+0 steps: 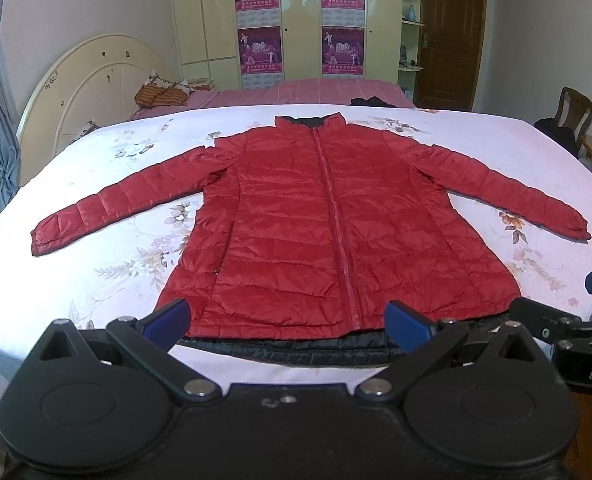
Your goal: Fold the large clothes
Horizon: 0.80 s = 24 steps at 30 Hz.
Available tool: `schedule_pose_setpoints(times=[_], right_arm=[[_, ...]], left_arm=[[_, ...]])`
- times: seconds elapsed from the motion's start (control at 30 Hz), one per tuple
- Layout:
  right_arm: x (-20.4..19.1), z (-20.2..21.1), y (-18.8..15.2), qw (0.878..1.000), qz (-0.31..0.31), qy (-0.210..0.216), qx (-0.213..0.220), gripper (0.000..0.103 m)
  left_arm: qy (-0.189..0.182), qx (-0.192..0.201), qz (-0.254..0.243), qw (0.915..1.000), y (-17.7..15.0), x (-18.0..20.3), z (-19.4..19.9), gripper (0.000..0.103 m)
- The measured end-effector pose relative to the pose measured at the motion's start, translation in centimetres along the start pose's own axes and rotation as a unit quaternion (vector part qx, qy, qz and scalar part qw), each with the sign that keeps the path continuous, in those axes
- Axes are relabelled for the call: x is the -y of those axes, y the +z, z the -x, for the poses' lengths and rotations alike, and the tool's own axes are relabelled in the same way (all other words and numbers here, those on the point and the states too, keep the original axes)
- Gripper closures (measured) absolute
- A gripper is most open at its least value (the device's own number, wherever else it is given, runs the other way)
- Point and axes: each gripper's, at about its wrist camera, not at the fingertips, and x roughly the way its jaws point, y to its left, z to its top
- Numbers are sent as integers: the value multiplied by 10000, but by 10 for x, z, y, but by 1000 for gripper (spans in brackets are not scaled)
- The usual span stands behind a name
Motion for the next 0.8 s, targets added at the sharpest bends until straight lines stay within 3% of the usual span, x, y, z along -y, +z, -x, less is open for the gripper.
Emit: schedule_pose_setpoints(times=[0.8], right_arm=[[9, -11, 5, 9999, -126, -84, -59, 0]], left_arm=[[-71, -138, -21, 9999, 5, 1, -15, 0]])
